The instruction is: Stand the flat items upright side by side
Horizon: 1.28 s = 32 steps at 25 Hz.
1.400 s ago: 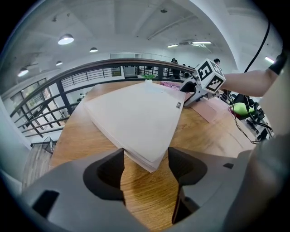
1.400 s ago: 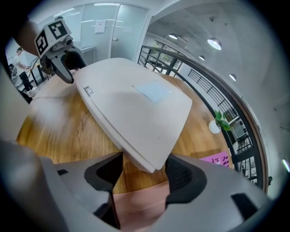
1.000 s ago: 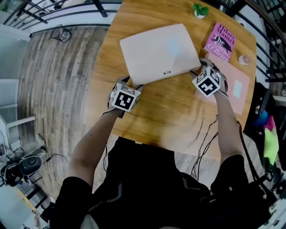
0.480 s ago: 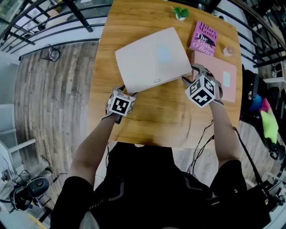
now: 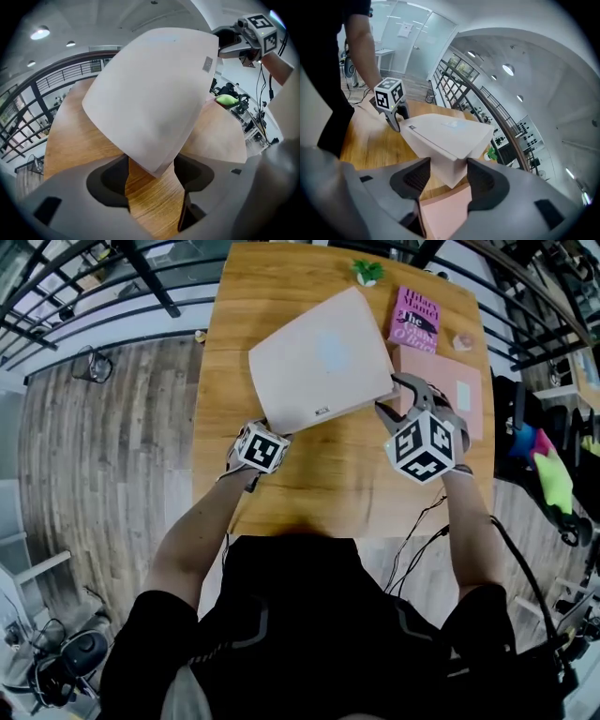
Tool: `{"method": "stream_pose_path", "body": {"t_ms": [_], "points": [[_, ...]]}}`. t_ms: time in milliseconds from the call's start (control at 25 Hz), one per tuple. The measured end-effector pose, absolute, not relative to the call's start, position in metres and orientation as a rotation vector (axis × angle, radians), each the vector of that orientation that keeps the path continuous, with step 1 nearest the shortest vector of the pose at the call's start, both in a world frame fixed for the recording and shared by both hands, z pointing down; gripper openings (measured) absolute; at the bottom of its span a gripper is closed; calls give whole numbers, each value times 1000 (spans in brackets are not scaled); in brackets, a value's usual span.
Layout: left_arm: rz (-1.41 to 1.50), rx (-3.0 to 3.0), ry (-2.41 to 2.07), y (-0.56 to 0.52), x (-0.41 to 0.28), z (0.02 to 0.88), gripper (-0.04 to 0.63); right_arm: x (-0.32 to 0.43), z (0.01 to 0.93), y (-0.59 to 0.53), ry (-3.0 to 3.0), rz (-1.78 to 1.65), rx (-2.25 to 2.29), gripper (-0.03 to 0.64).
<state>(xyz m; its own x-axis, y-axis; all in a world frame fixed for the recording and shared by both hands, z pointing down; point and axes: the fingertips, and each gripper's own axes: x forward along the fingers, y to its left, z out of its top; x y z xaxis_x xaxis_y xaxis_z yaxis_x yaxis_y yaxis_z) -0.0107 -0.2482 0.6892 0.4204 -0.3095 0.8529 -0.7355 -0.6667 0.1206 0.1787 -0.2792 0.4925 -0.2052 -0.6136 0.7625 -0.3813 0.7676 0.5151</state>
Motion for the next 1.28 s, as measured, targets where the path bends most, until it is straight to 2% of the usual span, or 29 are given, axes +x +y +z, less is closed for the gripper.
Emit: {"method": "stream_pose_path", "body": {"t_ms": [760, 1280], "points": [[1193, 2294, -686, -242, -21, 702, 305, 64, 428, -248, -1771, -555, 707, 247], [1262, 2299, -523, -232, -20, 706, 305, 49, 425, -251, -1743, -632, 580, 233]]}}
